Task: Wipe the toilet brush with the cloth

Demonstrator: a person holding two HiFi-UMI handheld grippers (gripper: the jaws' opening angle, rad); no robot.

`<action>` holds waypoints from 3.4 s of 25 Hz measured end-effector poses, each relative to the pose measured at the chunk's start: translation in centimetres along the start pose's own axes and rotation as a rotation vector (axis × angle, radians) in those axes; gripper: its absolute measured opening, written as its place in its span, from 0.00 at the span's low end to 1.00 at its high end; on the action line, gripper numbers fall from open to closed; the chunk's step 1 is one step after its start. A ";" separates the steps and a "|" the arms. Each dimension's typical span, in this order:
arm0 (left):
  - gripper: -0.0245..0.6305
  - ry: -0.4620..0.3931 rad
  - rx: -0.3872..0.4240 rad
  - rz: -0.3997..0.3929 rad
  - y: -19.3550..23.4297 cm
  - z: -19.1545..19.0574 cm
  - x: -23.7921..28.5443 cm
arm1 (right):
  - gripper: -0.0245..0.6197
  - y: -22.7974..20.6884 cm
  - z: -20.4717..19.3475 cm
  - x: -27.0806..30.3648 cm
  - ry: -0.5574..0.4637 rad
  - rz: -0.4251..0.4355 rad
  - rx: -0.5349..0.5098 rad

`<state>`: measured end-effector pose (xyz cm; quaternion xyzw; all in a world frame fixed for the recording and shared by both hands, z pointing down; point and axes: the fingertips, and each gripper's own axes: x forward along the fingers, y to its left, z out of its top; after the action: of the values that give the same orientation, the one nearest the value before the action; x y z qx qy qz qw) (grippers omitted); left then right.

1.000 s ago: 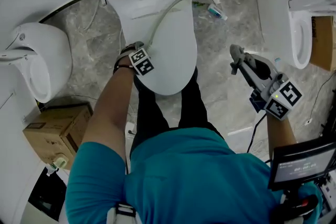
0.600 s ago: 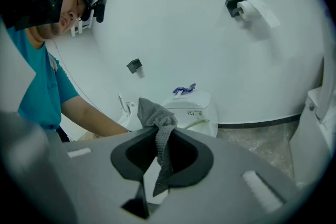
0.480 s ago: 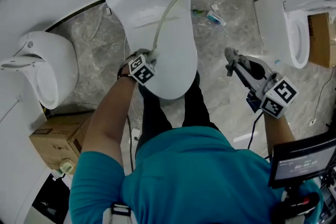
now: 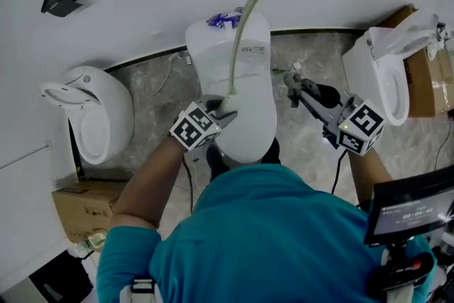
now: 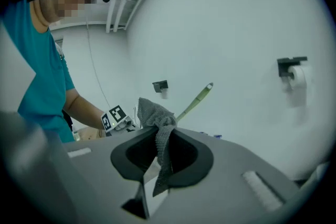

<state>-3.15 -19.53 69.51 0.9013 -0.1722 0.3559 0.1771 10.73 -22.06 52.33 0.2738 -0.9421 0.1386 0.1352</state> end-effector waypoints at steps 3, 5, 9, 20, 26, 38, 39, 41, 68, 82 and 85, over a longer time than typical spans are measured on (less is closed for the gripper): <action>0.27 -0.023 0.068 0.000 -0.8 3.5 -5.1 | 0.11 2.9 4.1 1.7 -0.010 0.060 -0.125; 0.27 -0.061 0.106 0.029 -1.5 5.9 -8.0 | 0.11 4.7 5.8 1.9 -0.009 0.095 -0.203; 0.27 -0.218 0.122 0.083 -1.4 10.5 -13.9 | 0.11 7.4 9.9 3.5 -0.039 0.144 -0.301; 0.27 -0.274 0.203 0.163 -2.7 13.7 -18.6 | 0.11 11.3 15.9 4.9 -0.083 0.153 -0.583; 0.27 -0.233 0.278 0.107 -4.2 14.6 -18.9 | 0.11 12.4 16.0 7.6 -0.046 0.143 -0.817; 0.27 -0.216 0.345 0.082 -5.1 14.5 -19.1 | 0.11 12.9 15.3 8.2 -0.032 0.101 -0.990; 0.27 -0.212 0.350 0.082 -5.1 14.4 -19.1 | 0.11 12.9 15.4 8.2 -0.032 0.096 -0.992; 0.27 -0.209 0.362 0.082 -5.2 14.4 -19.1 | 0.11 12.8 15.5 8.2 -0.033 0.088 -0.995; 0.27 -0.207 0.442 0.021 -6.8 14.2 -19.2 | 0.11 10.9 18.5 6.9 -0.081 -0.009 -1.014; 0.28 -0.204 0.485 0.010 -7.2 14.2 -19.3 | 0.11 10.3 20.1 5.9 -0.108 -0.056 -1.027; 0.28 -0.206 0.492 0.005 -7.5 14.2 -19.4 | 0.11 10.1 20.5 5.5 -0.110 -0.070 -1.025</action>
<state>-4.98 -15.68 44.74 0.9482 -0.0999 0.2940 -0.0668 -3.00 -23.32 33.33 0.2107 -0.8850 -0.3600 0.2067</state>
